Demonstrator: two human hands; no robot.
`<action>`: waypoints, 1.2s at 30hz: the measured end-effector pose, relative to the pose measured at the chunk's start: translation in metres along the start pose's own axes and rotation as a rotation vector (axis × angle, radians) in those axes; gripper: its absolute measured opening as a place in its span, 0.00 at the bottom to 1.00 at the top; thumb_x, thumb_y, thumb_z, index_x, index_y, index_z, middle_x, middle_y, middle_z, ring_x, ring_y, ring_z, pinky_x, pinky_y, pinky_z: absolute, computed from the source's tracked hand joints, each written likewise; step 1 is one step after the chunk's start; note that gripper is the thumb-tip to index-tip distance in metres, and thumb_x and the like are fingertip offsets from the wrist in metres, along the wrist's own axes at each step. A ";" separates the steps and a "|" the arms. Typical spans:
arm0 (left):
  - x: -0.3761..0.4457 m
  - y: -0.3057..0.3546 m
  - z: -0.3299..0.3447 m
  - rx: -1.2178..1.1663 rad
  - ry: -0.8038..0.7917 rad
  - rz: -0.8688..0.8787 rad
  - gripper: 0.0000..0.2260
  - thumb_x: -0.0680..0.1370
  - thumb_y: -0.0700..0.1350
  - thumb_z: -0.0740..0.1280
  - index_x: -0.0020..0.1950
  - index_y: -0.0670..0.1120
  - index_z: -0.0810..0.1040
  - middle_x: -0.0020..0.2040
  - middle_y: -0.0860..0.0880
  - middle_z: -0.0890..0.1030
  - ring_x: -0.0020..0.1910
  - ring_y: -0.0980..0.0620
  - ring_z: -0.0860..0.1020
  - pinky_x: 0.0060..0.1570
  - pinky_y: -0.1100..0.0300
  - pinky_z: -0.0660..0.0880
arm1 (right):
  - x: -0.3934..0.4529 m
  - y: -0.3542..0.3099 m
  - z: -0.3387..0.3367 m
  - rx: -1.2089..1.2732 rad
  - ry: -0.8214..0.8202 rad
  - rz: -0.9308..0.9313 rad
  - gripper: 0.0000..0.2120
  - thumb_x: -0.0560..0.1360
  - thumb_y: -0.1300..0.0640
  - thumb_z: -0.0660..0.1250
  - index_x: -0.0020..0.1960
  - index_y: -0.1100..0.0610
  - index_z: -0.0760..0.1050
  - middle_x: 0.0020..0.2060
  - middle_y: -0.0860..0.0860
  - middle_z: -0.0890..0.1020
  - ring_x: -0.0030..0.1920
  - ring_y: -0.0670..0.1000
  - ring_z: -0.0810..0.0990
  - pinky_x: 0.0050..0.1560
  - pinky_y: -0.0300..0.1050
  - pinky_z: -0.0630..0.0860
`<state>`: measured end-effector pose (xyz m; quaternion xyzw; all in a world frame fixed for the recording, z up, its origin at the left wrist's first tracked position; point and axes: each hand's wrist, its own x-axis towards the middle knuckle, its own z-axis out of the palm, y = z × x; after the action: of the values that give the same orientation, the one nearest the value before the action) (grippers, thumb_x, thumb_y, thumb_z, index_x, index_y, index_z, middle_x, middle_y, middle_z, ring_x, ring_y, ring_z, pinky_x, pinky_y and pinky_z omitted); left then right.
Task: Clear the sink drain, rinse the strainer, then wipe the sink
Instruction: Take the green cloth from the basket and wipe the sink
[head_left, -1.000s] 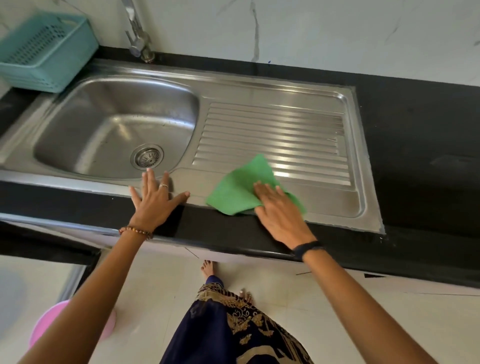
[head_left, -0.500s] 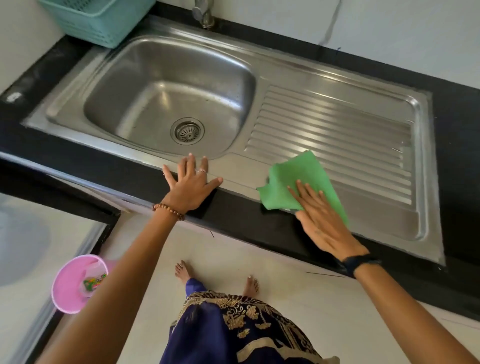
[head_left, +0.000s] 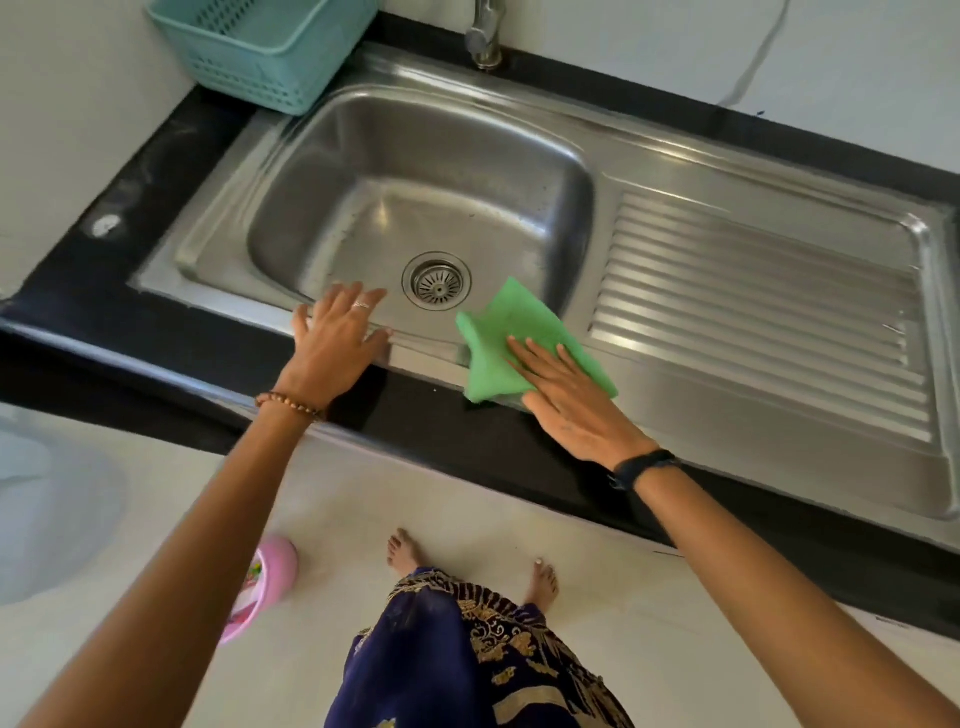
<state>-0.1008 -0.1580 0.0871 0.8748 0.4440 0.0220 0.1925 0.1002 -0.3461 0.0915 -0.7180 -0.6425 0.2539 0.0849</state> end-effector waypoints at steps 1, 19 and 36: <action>0.005 -0.014 -0.005 0.017 -0.022 -0.006 0.22 0.79 0.52 0.58 0.72 0.51 0.62 0.75 0.46 0.60 0.75 0.46 0.51 0.70 0.37 0.45 | -0.010 0.005 -0.001 0.018 0.009 0.013 0.24 0.81 0.58 0.51 0.73 0.49 0.45 0.75 0.46 0.50 0.76 0.47 0.48 0.76 0.46 0.39; -0.004 -0.081 -0.029 -0.051 -0.057 0.046 0.20 0.80 0.51 0.53 0.71 0.48 0.63 0.75 0.47 0.58 0.76 0.48 0.49 0.71 0.41 0.39 | -0.024 0.005 -0.009 -0.101 -0.122 0.256 0.30 0.71 0.33 0.47 0.69 0.32 0.38 0.74 0.43 0.35 0.73 0.47 0.30 0.73 0.56 0.29; 0.060 -0.154 -0.077 0.082 -0.107 0.019 0.21 0.81 0.43 0.53 0.74 0.46 0.57 0.77 0.45 0.53 0.76 0.46 0.47 0.72 0.45 0.44 | 0.179 -0.155 0.021 0.321 -0.110 -0.015 0.23 0.79 0.51 0.58 0.74 0.49 0.59 0.74 0.45 0.61 0.73 0.49 0.62 0.68 0.41 0.59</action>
<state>-0.1989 -0.0048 0.0952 0.8860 0.4254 -0.0413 0.1799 -0.0376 -0.1527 0.0968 -0.6753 -0.6028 0.3916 0.1654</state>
